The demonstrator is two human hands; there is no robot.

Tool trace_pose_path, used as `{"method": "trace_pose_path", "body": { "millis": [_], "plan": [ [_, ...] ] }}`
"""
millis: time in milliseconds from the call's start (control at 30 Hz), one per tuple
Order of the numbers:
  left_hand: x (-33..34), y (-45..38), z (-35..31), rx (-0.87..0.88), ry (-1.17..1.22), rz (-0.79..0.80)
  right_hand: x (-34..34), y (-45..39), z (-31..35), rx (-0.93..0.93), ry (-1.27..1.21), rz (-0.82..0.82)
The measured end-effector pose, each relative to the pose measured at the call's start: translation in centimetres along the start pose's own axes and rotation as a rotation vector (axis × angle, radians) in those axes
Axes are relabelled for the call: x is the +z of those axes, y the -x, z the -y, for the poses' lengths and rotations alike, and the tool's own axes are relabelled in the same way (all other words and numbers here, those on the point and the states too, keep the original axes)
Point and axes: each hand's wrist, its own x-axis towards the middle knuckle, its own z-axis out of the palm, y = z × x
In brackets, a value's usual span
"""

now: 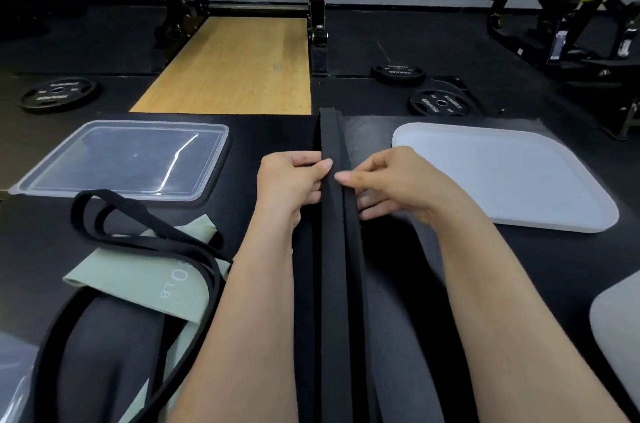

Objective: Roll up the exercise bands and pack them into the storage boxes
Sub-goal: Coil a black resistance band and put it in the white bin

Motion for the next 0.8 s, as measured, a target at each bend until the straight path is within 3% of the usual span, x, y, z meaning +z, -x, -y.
{"method": "trace_pose_path", "body": {
  "millis": [100,333,600,800],
  "plan": [
    [0.3,-0.6,0.0,0.019,-0.042,-0.061,0.5,0.0,0.0,0.020,0.051,0.038],
    [0.2,-0.4,-0.2,0.034,-0.068,-0.012,1.2,-0.8,-0.6,-0.052,-0.027,-0.167],
    [-0.9,1.0,0.2,-0.102,-0.144,0.256,1.9,-2.4,-1.7,-0.141,-0.070,-0.440],
    [-0.7,0.8,0.2,-0.050,-0.111,0.146,1.8,-1.6,-1.2,-0.147,-0.004,-0.303]
  ]
}}
